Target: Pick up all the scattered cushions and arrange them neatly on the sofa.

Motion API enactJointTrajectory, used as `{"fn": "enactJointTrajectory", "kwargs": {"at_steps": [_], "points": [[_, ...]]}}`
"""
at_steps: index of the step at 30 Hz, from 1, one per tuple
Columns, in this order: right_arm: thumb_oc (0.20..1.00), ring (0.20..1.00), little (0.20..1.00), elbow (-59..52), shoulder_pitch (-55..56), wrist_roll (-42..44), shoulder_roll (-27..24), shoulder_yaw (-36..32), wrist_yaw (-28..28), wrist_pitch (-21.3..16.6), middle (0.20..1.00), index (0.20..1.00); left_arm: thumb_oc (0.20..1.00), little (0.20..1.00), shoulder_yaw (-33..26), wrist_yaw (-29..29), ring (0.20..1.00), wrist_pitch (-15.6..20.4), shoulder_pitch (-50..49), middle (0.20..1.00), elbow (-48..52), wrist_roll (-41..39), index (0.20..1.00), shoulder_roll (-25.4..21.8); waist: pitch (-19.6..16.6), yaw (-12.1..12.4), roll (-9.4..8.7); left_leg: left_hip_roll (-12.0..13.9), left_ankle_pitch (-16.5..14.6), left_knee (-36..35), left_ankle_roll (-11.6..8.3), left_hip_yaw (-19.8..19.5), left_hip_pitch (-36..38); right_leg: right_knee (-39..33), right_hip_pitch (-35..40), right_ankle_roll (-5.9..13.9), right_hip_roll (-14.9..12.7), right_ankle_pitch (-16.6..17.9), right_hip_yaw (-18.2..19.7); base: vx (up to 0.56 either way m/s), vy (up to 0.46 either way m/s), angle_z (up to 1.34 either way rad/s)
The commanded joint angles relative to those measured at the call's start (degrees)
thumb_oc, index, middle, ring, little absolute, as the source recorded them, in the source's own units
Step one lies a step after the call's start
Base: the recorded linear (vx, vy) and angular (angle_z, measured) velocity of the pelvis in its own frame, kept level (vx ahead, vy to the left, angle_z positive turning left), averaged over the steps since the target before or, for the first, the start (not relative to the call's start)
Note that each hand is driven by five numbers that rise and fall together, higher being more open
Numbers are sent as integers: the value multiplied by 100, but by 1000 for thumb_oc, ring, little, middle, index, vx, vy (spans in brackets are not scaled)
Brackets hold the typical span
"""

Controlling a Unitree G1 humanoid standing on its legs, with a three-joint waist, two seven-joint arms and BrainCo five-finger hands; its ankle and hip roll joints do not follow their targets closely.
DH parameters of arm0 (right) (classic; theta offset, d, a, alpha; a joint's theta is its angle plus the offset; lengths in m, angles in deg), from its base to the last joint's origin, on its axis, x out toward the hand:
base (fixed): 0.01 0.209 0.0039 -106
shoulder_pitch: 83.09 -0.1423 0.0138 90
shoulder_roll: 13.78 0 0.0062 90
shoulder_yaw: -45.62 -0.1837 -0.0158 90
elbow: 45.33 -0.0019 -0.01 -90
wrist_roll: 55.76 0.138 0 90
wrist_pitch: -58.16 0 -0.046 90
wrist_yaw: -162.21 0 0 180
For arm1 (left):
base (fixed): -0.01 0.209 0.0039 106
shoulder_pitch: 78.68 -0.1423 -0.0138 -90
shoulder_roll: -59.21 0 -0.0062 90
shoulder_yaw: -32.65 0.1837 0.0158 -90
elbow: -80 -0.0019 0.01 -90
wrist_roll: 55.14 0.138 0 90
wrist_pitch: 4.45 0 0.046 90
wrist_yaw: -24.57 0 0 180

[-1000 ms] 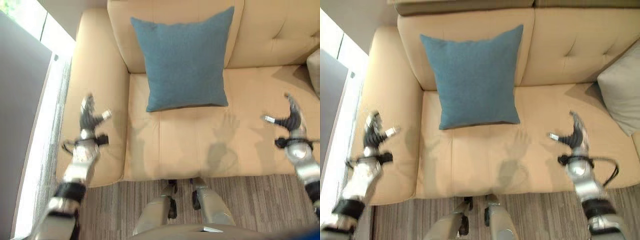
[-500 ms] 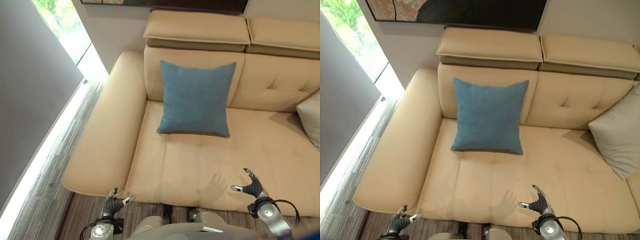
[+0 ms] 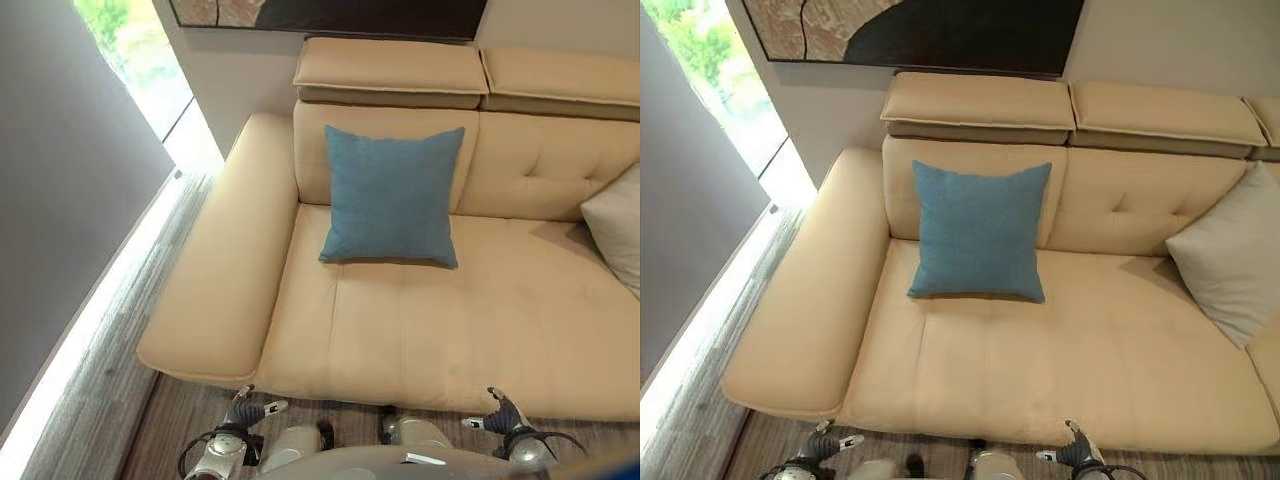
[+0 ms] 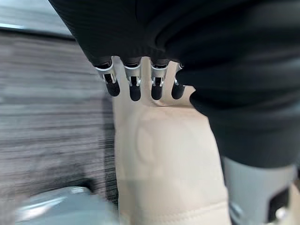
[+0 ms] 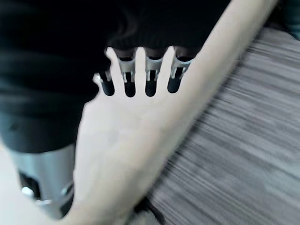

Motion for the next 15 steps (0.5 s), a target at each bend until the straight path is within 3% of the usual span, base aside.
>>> {"fn": "enactJointTrajectory", "kwargs": {"at_steps": [1, 4, 7, 11, 13, 14, 15], "points": [[1000, 1000, 1000, 3, -336, 95, -60, 38, 118, 136, 1000, 1000, 1000, 1000, 196, -128, 1000, -21, -14, 1000, -56, 359, 1000, -62, 76, 161, 83, 251, 55, -684, -403, -86, 381, 236, -50, 871, -9, -401, 30, -276, 253, -29], [1000, 1000, 1000, 64, -444, 44, 39, 107, 96, 216, 1000, 1000, 1000, 1000, 160, -89, 1000, -117, 89, 1000, -270, 474, 1000, -89, 235, 263, 76, 253, 200, -810, -286, 56, 401, 741, -228, 919, -106, -518, -171, -280, 176, -62], [1000, 1000, 1000, 141, -467, 32, 65, 156, 75, 237, 1000, 1000, 1000, 1000, 187, -122, 1000, -261, 345, 1000, -399, 453, 1000, -60, 301, 358, 115, 307, 264, -757, -209, 183, 342, 1408, -50, 787, -118, -917, -461, -214, 78, -50], [1000, 1000, 1000, 423, -717, 49, 132, 229, 47, 378, 1000, 1000, 1000, 1000, 202, -148, 1000, -321, 516, 1000, -480, 450, 1000, -81, 90, 515, 88, 359, 356, -748, -146, 317, 212, 1913, 323, 709, -15, -1336, -511, -126, 10, -26], [1000, 1000, 1000, 408, -815, 114, 132, 197, -1, 370, 1000, 1000, 1000, 1000, 155, -144, 1000, -338, 546, 1000, -571, 422, 1000, -123, -56, 614, 53, 384, 411, -749, -162, 385, 121, 1912, 591, 729, 26, -1483, -540, -114, -82, -57], [1000, 1000, 1000, 370, -861, 229, 133, 129, -5, 348, 1000, 1000, 1000, 1000, 171, -142, 1000, -352, 590, 1000, -614, 431, 1000, -149, -199, 679, -37, 365, 483, -724, -200, 450, -47, 1636, 939, 793, 98, -1519, -421, -185, -232, -28], [1000, 1000, 1000, 346, -929, 353, 152, 163, -14, 382, 1000, 1000, 1000, 1000, 178, -156, 1000, -372, 678, 1000, -588, 364, 1000, -186, -279, 713, -136, 409, 644, -755, -314, 503, -177, 1072, 1094, 722, 267, -1584, -107, -156, -203, -4]]}}
